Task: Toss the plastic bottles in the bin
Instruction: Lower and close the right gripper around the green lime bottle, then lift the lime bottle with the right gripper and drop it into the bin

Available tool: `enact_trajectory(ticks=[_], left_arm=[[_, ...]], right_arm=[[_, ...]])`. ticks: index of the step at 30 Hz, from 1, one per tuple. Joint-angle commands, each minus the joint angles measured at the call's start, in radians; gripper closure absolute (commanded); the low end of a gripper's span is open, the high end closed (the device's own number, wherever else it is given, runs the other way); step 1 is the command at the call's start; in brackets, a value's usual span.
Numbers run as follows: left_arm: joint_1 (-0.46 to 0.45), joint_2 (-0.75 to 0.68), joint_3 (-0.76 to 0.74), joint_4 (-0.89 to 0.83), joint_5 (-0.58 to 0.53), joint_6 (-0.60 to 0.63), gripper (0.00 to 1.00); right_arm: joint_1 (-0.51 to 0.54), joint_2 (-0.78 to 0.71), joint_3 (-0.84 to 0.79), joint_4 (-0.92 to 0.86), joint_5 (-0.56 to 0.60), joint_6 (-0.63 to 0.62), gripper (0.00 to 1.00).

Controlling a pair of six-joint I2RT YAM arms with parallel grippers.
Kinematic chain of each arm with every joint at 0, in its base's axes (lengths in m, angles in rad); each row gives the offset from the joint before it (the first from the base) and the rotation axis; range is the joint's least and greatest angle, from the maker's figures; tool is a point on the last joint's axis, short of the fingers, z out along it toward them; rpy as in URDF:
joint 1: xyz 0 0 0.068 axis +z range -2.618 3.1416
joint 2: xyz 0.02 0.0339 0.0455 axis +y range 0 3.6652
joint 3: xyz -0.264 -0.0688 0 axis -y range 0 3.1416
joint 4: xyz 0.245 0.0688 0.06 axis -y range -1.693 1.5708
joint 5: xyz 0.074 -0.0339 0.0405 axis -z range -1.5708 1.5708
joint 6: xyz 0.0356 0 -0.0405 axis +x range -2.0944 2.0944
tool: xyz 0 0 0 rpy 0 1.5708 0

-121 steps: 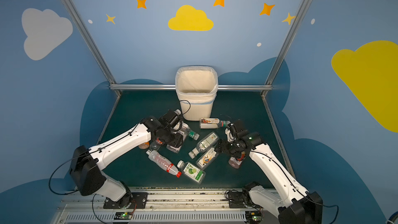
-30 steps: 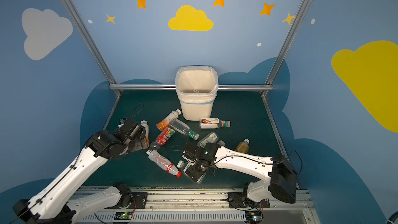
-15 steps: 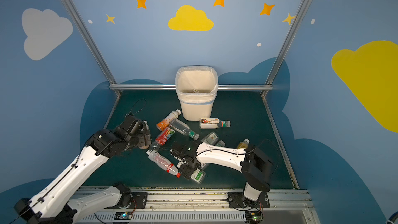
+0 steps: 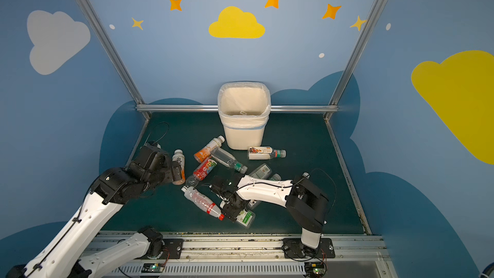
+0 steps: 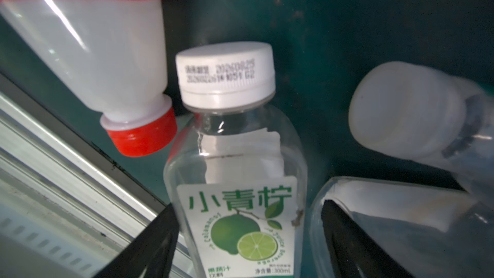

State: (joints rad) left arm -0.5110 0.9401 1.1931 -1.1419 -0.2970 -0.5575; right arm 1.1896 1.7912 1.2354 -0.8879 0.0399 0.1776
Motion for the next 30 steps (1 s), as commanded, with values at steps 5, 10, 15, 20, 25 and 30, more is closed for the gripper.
enact_trajectory(ticks=[5, 10, 15, 20, 25, 30], left_arm=[[0.019, -0.02, 0.001, -0.036, 0.001, 0.035, 0.0], [0.027, -0.023, 0.004, -0.039, 0.001, 0.054, 0.0], [0.035, -0.015, 0.008, -0.035, -0.001, 0.073, 0.0], [0.038, 0.004, 0.016, -0.023, 0.008, 0.087, 0.0], [0.039, 0.017, 0.01, -0.006, 0.015, 0.09, 0.0], [0.042, 0.038, 0.021, 0.01, 0.016, 0.097, 0.0]], right_arm=[[-0.008, 0.05, 0.037, -0.005, -0.02, 0.001, 0.18], [-0.009, 0.044, 0.054, -0.01, 0.012, 0.019, 0.29], [-0.01, 0.022, 0.087, -0.04, 0.044, 0.033, 0.37], [-0.01, -0.027, 0.114, -0.077, 0.068, 0.053, 0.37], [-0.01, -0.104, 0.128, -0.094, 0.095, 0.07, 0.37], [-0.04, -0.174, 0.252, -0.125, 0.197, 0.068, 0.37]])
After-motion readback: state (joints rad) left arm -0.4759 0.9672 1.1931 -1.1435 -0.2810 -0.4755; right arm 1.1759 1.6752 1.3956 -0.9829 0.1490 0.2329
